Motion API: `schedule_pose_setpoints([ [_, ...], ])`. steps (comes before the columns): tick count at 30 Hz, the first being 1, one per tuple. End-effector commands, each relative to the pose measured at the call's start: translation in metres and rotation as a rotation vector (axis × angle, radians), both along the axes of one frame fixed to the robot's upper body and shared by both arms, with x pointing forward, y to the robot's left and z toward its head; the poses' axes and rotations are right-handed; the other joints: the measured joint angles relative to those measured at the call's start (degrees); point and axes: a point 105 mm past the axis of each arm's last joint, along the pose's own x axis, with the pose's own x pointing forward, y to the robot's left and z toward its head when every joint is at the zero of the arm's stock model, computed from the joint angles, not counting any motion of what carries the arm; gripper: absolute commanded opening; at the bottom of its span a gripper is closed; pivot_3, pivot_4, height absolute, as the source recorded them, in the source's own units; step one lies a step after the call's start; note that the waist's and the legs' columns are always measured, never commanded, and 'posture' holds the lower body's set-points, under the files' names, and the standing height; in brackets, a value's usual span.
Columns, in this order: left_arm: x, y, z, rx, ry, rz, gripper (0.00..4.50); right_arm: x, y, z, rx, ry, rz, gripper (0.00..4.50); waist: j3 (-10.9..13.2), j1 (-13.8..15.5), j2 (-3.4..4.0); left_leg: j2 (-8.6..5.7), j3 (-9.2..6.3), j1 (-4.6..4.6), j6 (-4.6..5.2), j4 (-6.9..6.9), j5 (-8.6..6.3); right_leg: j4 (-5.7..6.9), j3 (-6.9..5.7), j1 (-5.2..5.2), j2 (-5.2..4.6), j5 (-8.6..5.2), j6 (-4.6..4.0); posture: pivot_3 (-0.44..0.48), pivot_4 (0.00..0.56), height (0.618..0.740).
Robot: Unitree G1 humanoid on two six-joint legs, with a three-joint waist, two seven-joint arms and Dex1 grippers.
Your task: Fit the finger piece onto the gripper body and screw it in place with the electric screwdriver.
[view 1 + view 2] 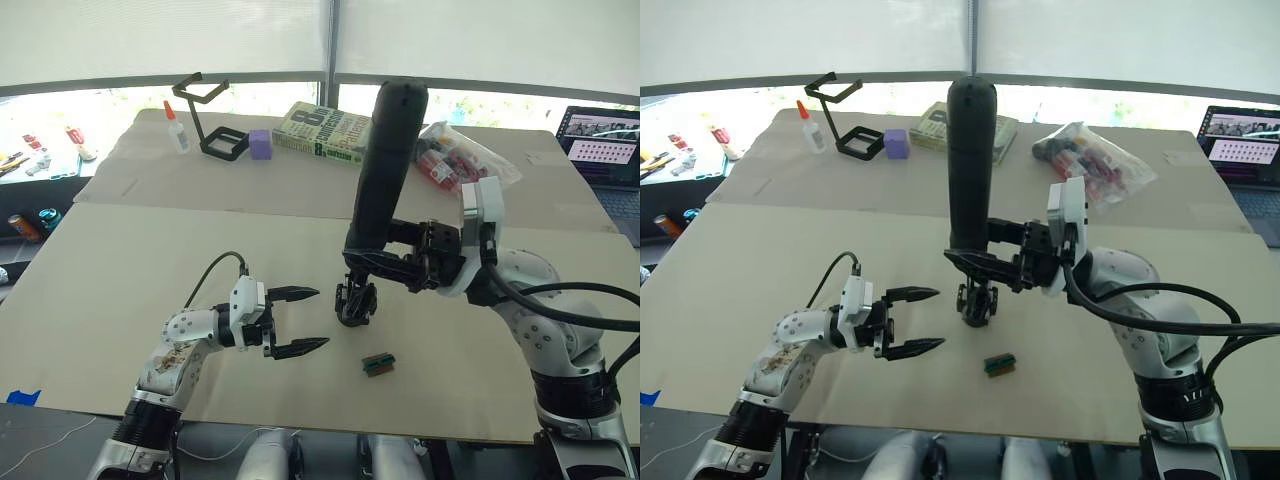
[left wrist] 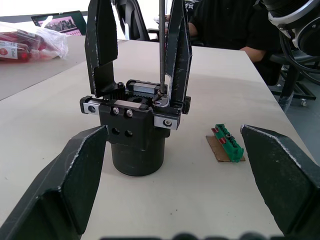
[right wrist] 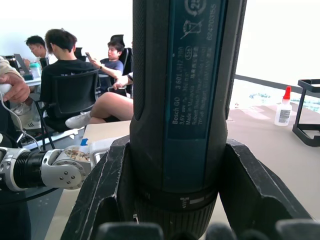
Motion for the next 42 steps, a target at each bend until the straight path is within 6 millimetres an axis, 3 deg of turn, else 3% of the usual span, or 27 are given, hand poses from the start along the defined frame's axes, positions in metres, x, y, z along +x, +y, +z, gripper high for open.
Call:
schedule_pose_setpoints([
  [1, -0.002, -0.003, 0.008, 0.002, -0.037, -0.017, 4.5, -0.009, -0.003, 0.021, 0.046, -0.076, 0.017, 1.93, 0.0, 0.0, 0.0, 0.0, 0.0, 0.0, 0.0, 0.0, 0.0, 0.0, 0.0, 0.0, 0.0, 0.0, 0.0, 0.0, 0.15, 0.74],
  [42, -0.004, 0.002, -0.011, 0.003, -0.023, -0.018, 4.5, -0.004, -0.007, 0.02, 0.02, -0.065, -0.019, 1.93, 0.0, 0.0, 0.0, 0.0, 0.0, 0.0, 0.0, 0.0, 0.0, 0.0, 0.0, -0.01, -0.01, 0.0, 0.0, 0.0, 0.15, 0.74],
])
